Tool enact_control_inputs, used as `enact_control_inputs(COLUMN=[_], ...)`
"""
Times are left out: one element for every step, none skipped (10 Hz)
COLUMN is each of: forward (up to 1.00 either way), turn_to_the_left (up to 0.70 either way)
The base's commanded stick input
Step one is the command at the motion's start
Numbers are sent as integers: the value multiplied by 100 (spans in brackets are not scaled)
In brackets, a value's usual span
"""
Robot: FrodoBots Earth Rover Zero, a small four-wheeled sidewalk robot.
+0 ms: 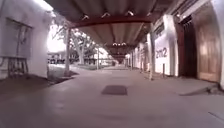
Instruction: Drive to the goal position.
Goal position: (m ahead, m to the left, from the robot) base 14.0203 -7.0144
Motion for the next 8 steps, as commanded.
enact_control_inputs(forward=[85,85,85,85,85,85,85,85], turn_to_the_left=[0,0,0,0,0,0,0,0])
